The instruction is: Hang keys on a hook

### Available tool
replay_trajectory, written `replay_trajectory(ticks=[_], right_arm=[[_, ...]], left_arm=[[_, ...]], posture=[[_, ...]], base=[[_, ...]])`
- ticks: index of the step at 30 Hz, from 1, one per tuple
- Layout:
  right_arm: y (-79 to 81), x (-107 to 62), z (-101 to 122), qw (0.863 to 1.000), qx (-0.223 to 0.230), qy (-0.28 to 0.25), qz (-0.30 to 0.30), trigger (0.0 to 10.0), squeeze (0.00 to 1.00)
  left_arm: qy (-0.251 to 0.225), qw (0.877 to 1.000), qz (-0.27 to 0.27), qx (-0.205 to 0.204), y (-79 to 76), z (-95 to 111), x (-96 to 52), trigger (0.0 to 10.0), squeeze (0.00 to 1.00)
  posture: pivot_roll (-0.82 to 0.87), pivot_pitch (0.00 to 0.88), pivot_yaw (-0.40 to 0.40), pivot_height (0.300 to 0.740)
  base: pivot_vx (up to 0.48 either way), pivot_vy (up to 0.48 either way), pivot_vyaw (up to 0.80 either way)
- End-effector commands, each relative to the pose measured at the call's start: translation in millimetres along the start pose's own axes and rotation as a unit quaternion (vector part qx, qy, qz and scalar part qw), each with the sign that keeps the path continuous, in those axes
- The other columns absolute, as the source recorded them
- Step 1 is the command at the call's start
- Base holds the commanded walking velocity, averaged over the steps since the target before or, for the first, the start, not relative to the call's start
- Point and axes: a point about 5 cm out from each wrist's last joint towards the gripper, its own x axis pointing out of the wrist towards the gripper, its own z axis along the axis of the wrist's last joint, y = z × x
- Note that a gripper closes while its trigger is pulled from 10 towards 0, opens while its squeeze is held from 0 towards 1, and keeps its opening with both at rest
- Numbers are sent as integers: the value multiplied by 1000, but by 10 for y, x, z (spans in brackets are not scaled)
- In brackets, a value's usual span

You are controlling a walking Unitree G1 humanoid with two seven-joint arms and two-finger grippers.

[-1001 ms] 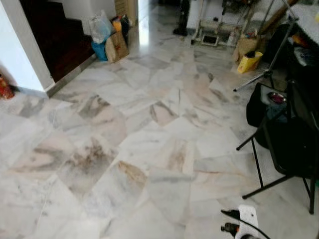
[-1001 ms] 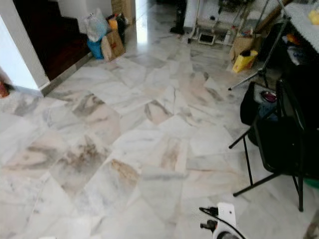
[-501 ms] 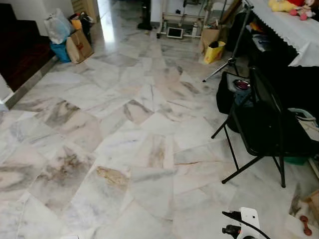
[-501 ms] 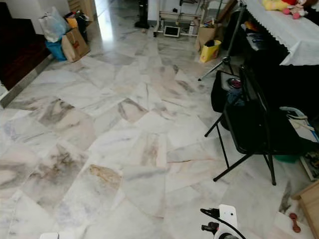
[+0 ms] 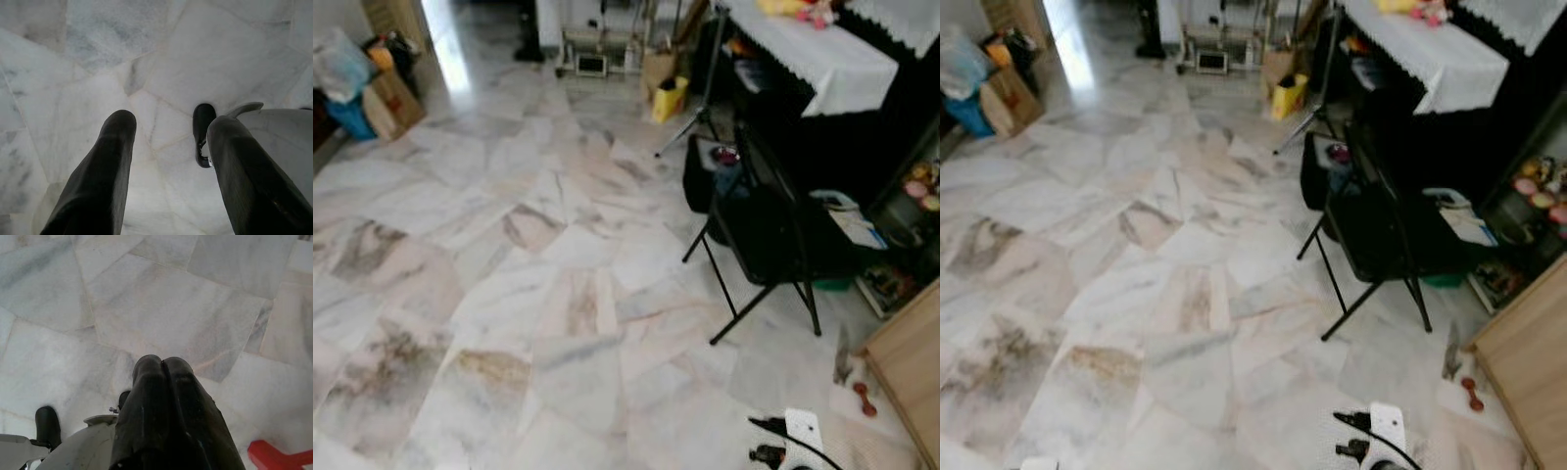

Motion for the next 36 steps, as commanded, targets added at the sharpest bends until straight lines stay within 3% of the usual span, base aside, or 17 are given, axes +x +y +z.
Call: replay_trajectory(ticks=[1,8,18,22,36], right_arm=[[3,3,8,1000,3,2,-1,10000,0],[29,9,3,1000,6,1,0,10000,0],[56,15,-2,1000,11,1,2,10000,0],[56,18,15,1000,12,0,1,10000,0],[62,26,65,1000,12,-3,0,10000,0]], left_arm=[[6,1000,1,16,22,-39,-11,10000,0],[11,1000,2,9,40,-53,-14,10000,0],[6,999,6,43,69,-26,-11,10000,0],[8,1000,3,21,57,-23,-8,10000,0],[0,1000,-2,19,36,31,6,10000,0]], posture=[[57,0,-46,740],[54,0,-37,740],[46,0,-27,740],[42,0,-28,740],[53,0,-41,740]], base=[[0,0,-788],[0,-188,-783],[0,-99,-783],[0,-240,-783],[0,0,-783]])
